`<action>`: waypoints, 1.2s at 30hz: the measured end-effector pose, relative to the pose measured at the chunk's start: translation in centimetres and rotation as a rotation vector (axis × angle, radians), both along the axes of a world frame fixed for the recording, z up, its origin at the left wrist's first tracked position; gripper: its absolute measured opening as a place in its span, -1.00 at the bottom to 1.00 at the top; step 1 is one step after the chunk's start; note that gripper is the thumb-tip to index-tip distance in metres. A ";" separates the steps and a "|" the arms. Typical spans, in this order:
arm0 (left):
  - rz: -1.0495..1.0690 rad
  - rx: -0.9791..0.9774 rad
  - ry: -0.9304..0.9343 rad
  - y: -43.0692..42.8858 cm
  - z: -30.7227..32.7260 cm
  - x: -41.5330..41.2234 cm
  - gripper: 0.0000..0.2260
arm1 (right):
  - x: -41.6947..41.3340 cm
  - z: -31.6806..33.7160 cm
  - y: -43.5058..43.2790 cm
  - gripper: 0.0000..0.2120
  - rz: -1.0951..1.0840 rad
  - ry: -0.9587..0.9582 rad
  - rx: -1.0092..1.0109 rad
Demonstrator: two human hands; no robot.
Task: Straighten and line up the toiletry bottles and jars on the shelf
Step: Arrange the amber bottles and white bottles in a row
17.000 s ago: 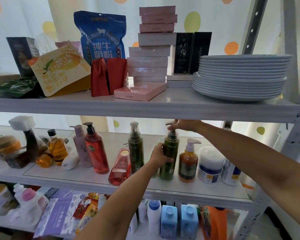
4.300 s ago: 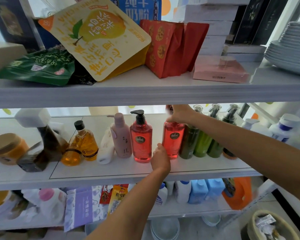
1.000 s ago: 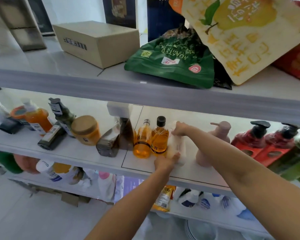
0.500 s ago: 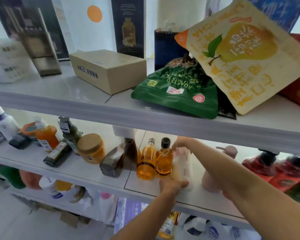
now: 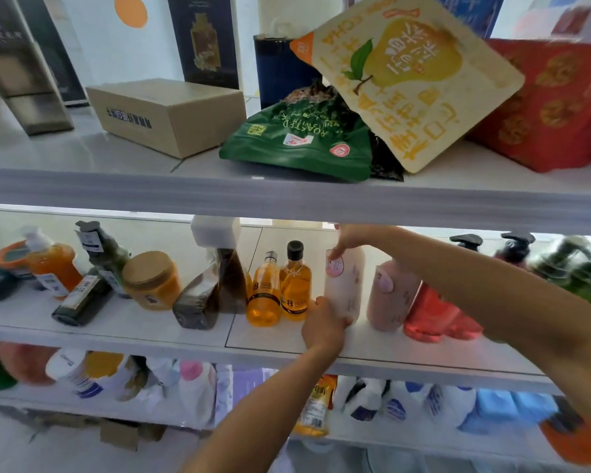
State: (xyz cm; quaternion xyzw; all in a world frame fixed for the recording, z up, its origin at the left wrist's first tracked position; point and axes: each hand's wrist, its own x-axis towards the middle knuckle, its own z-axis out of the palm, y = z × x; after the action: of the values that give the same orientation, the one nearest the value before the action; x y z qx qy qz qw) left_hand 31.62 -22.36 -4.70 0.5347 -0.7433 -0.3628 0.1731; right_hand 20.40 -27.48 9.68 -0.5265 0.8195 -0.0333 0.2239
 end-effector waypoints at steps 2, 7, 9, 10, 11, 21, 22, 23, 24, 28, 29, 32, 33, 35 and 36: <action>-0.025 -0.065 -0.024 0.1 -0.3 -0.1 -0.65 | -0.6 0.3 0.7 -0.30 0.027 0.031 -0.003; -0.065 -0.158 -0.049 0.0 -0.9 -0.2 -0.63 | -1.1 1.3 2.7 -0.53 0.108 0.119 -0.034; -0.077 -0.175 -0.058 -0.2 -1.2 0.0 -0.62 | -0.7 1.6 3.1 -0.52 0.138 0.152 -0.040; -0.079 -0.181 -0.063 -0.3 -1.3 0.1 -0.62 | -0.3 1.7 3.1 -0.51 0.160 0.181 -0.034; -0.080 -0.185 -0.069 -0.3 -1.5 0.2 -0.61 | 0.1 1.8 3.1 -0.51 0.177 0.215 -0.025; -0.118 -0.266 -0.084 -1.1 -2.8 2.9 -0.62 | 3.8 2.7 2.0 -0.38 0.233 0.398 0.177; -0.102 -0.286 -0.082 -1.3 -2.9 3.6 -0.62 | 4.1 2.9 1.9 -0.39 0.242 0.413 0.210; -0.086 -0.313 -0.082 -1.5 -3.0 4.3 -0.63 | 4.3 3.0 1.8 -0.40 0.250 0.430 0.239; -0.070 -0.341 -0.079 -1.7 -3.0 4.9 -0.64 | 4.3 3.1 1.7 -0.43 0.259 0.451 0.266; 0.025 -0.405 0.028 -2.8 -1.9 6.7 -0.69 | 4.4 3.3 1.7 -0.41 0.315 0.577 0.345; 0.047 -0.402 0.061 -3.0 -1.5 6.9 -0.68 | 4.4 3.3 1.6 -0.40 0.324 0.603 0.357; 0.076 -0.433 0.128 -3.8 -0.6 7.0 -0.62 | 4.0 3.1 1.5 -0.41 0.335 0.637 0.379; 0.080 -0.453 0.144 -4.0 -0.4 6.9 -0.58 | 3.8 3.0 1.5 -0.41 0.338 0.638 0.390; 0.088 -0.524 0.132 -4.3 -0.2 6.7 -0.47 | 3.7 3.0 1.4 -0.40 0.339 0.633 0.394; 0.096 -0.554 0.104 -4.5 -0.3 6.6 -0.41 | 3.7 3.0 1.3 -0.39 0.343 0.627 0.391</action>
State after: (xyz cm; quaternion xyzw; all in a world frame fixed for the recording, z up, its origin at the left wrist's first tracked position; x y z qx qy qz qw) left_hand 38.25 -26.83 -4.95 0.4824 -0.7781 -0.1640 0.3674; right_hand 24.07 -26.16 12.71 -0.5878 0.7393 0.3229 0.0614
